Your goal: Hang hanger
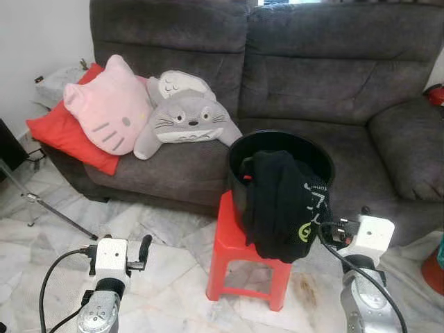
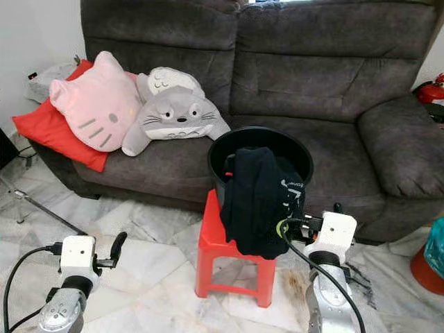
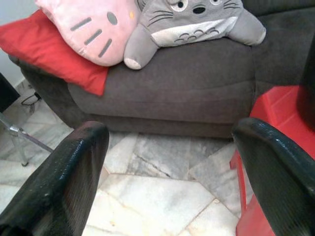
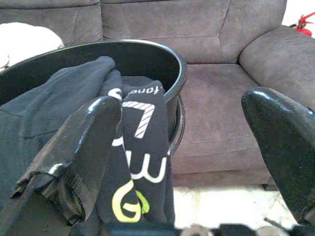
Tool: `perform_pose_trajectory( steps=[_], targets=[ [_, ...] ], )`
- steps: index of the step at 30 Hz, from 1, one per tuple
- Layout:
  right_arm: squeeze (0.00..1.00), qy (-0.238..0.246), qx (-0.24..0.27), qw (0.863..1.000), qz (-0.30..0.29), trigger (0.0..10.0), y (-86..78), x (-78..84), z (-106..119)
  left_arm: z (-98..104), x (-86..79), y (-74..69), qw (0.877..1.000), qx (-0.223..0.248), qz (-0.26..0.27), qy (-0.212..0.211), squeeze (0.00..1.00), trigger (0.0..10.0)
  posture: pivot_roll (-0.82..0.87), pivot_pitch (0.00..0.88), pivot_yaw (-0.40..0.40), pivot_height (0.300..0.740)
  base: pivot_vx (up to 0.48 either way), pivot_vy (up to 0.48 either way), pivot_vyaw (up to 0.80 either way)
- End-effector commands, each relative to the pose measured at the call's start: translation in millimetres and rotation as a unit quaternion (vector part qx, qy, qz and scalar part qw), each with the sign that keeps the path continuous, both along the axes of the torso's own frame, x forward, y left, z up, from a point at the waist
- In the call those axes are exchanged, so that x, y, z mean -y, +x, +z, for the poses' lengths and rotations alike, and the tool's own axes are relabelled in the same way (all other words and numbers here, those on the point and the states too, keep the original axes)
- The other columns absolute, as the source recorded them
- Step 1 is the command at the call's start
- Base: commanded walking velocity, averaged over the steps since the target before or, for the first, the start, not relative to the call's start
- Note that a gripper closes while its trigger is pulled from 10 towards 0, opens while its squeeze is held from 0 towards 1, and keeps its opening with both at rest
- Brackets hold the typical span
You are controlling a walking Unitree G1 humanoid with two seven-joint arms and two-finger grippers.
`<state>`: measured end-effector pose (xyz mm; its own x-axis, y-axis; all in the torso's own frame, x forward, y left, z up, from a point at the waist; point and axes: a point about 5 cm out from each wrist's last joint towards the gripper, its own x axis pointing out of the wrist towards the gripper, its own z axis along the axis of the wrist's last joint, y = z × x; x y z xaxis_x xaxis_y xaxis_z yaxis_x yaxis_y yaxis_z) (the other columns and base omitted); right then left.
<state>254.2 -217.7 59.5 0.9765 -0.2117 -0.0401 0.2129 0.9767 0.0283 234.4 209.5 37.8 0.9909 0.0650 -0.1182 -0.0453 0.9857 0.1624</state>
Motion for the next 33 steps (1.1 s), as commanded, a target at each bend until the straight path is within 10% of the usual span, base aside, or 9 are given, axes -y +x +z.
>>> perform_pose_trajectory(
  steps=[1,3,4,6,18,25,33],
  targets=[
    [1.00,-0.003,0.006,1.000,0.005,10.0,-2.8,-2.8,1,3,-0.3,3.8,1.000,0.006,-0.006,0.000,0.00,10.0,-0.12,0.000,0.025,0.740,0.000,0.000,0.00],
    [1.00,-0.009,-0.004,1.000,0.008,10.0,-6.4,-3.9,-3,5,0.7,4.4,1.000,0.009,-0.009,-0.001,0.00,10.0,-0.12,0.000,0.024,0.740,0.000,0.000,0.00],
    [0.18,-0.011,-0.012,1.000,0.007,10.0,-9.2,-4.1,-7,6,1.2,4.4,1.000,0.009,-0.011,-0.001,0.00,10.0,-0.12,0.000,0.024,0.740,0.000,0.000,0.00],
    [0.00,-0.010,-0.017,1.000,0.005,10.0,-11.1,-4.4,-10,7,1.2,3.9,1.000,0.010,-0.012,-0.002,0.00,10.0,-0.11,0.000,0.025,0.740,0.000,0.000,0.00],
    [0.00,-0.014,-0.003,1.000,0.010,10.0,-9.5,-11.5,-4,-27,-14.1,-10.9,0.997,-0.075,-0.006,0.009,0.00,10.0,-0.12,0.000,0.038,0.740,0.230,0.000,0.00],
    [0.00,-0.021,0.005,1.000,0.011,10.0,-10.4,-11.6,1,-91,-43.0,-65.6,0.959,-0.274,0.024,0.064,0.00,10.0,-0.14,0.000,0.038,0.740,0.301,0.000,0.00],
    [0.00,-0.022,0.012,1.000,0.018,10.0,-9.3,-17.1,3,-108,-50.3,-88.2,0.940,-0.332,0.044,0.060,0.00,10.0,-0.13,0.000,0.030,0.740,0.286,0.000,0.00]
  ],
)
